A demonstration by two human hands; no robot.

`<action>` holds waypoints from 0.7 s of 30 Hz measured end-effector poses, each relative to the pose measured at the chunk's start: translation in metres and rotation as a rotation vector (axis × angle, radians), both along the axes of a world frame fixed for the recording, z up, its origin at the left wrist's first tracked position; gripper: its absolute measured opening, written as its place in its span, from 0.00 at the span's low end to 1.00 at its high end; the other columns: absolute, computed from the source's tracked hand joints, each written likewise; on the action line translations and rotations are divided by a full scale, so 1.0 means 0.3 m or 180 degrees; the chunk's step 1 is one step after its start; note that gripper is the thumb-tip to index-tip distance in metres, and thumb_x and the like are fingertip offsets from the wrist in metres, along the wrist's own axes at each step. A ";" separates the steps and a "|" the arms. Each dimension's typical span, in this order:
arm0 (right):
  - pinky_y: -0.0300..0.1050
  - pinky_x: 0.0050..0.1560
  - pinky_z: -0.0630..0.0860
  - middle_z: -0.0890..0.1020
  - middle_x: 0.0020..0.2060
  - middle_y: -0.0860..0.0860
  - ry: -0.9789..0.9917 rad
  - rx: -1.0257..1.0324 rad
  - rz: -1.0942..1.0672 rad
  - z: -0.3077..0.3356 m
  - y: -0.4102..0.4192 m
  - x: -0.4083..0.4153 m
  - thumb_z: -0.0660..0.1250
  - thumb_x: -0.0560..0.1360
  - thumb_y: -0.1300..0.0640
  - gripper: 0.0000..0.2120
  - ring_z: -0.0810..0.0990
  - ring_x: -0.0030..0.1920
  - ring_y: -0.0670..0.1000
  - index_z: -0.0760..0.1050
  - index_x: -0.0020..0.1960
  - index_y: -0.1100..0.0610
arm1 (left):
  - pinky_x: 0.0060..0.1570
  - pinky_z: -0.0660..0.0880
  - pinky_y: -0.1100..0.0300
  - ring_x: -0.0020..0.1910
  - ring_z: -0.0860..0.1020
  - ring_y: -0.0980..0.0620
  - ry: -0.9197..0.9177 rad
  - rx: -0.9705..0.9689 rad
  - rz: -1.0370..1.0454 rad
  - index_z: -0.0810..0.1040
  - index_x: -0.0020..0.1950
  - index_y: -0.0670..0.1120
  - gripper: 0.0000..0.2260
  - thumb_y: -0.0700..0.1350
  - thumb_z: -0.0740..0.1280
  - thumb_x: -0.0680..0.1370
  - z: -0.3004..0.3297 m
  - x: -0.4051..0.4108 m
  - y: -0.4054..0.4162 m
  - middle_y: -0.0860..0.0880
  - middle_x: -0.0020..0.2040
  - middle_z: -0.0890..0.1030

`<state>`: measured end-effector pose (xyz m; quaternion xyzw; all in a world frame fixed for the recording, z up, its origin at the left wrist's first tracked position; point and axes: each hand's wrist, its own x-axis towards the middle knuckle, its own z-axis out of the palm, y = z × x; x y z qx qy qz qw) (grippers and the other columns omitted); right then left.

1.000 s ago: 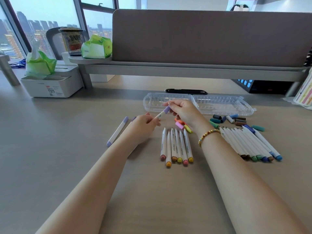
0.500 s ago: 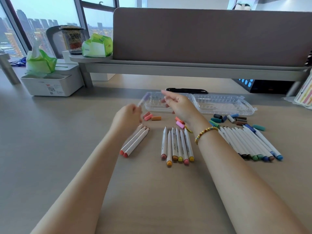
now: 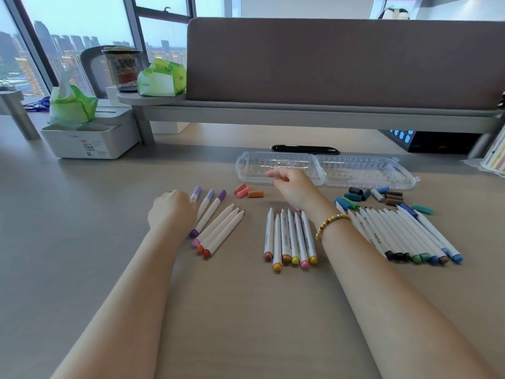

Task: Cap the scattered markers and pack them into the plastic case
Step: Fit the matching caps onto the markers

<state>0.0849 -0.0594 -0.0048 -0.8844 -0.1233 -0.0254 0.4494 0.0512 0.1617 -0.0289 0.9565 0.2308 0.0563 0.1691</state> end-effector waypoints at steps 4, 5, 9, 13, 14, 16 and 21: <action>0.41 0.51 0.72 0.75 0.64 0.53 0.0041 -0.0500 -0.0148 -0.031 -0.018 0.021 0.54 0.81 0.61 0.16 0.76 0.59 0.52 0.73 0.65 0.53 | 0.56 0.68 0.52 0.64 0.64 0.42 -0.0502 0.0260 -0.0458 0.73 0.60 0.46 0.11 0.46 0.57 0.80 0.036 -0.023 -0.046 0.42 0.62 0.68; 0.42 0.51 0.73 0.75 0.64 0.53 0.0040 -0.0577 -0.0192 -0.038 -0.024 0.027 0.54 0.81 0.61 0.16 0.76 0.58 0.52 0.73 0.65 0.53 | 0.56 0.67 0.54 0.64 0.63 0.43 -0.0578 0.0209 -0.0634 0.73 0.58 0.48 0.10 0.46 0.59 0.79 0.047 -0.022 -0.056 0.44 0.62 0.68; 0.47 0.55 0.77 0.76 0.62 0.54 0.0005 -0.0672 -0.0294 -0.054 -0.039 0.047 0.55 0.81 0.62 0.15 0.77 0.57 0.53 0.74 0.63 0.53 | 0.57 0.65 0.55 0.64 0.64 0.44 -0.0201 0.0261 -0.0996 0.75 0.49 0.53 0.07 0.52 0.60 0.77 0.068 -0.026 -0.069 0.46 0.59 0.71; 0.44 0.52 0.76 0.76 0.62 0.54 -0.0027 -0.0822 -0.0313 -0.069 -0.033 0.058 0.56 0.80 0.62 0.16 0.76 0.57 0.52 0.75 0.63 0.52 | 0.58 0.67 0.54 0.66 0.62 0.43 0.0087 0.0703 -0.0977 0.78 0.59 0.49 0.16 0.55 0.59 0.78 0.058 -0.052 -0.099 0.45 0.64 0.68; 0.43 0.54 0.75 0.76 0.62 0.53 -0.0052 -0.0897 -0.0300 -0.073 -0.028 0.060 0.56 0.80 0.62 0.16 0.76 0.58 0.52 0.75 0.63 0.52 | 0.59 0.67 0.54 0.66 0.62 0.43 0.0101 0.0743 -0.1008 0.77 0.61 0.49 0.16 0.54 0.59 0.79 0.053 -0.049 -0.106 0.45 0.65 0.68; 0.47 0.58 0.74 0.77 0.61 0.53 -0.0109 -0.0991 -0.0283 -0.077 -0.015 0.063 0.56 0.79 0.62 0.16 0.75 0.60 0.53 0.76 0.62 0.52 | 0.59 0.67 0.54 0.66 0.63 0.43 0.0153 0.0688 -0.1050 0.77 0.61 0.49 0.15 0.52 0.57 0.79 0.044 -0.036 -0.098 0.44 0.64 0.69; 0.53 0.62 0.72 0.75 0.61 0.54 -0.0424 -0.1208 -0.0088 -0.060 0.049 0.055 0.58 0.79 0.59 0.14 0.71 0.62 0.55 0.77 0.61 0.51 | 0.63 0.61 0.55 0.68 0.65 0.44 0.0483 0.0454 -0.1495 0.80 0.51 0.48 0.15 0.56 0.60 0.77 0.058 -0.031 -0.088 0.45 0.60 0.74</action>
